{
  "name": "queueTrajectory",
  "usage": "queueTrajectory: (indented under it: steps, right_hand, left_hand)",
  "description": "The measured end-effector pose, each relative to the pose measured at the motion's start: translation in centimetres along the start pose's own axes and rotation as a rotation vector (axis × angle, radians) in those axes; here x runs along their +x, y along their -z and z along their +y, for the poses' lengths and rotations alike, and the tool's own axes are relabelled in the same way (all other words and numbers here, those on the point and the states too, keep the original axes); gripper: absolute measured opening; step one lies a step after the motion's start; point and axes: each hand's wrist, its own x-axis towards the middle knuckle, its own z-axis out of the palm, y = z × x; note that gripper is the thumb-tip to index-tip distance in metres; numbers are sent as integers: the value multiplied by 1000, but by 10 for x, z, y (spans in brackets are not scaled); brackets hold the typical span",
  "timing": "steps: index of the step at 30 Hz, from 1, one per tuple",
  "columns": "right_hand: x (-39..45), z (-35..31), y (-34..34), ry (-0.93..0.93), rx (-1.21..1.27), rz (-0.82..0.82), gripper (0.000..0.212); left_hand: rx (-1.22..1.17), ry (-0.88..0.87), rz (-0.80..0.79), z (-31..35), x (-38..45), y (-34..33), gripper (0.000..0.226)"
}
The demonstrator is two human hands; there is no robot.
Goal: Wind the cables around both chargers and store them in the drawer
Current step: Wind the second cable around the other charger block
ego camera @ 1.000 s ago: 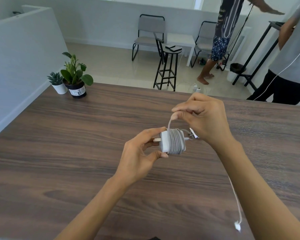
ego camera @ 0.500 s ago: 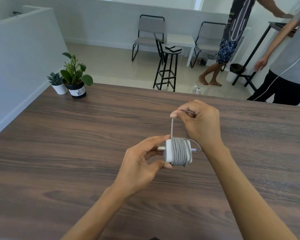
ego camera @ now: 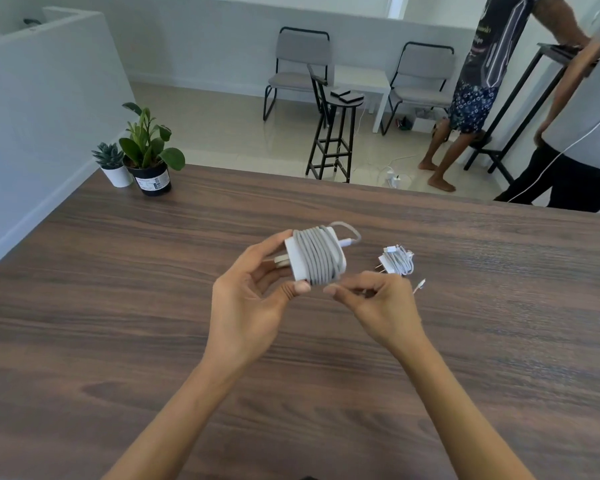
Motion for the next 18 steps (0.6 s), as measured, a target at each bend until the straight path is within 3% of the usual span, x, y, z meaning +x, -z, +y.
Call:
queueTrajectory:
  steps: [8,18]
  right_hand:
    - [-27,-16,6,300,-232,-31,10]
    - [-21,-42,35,389,-423,-14,11]
  left_hand:
    - [103,91,145,-22,18,14,60]
    - [319,77,108,-50,19,20,59]
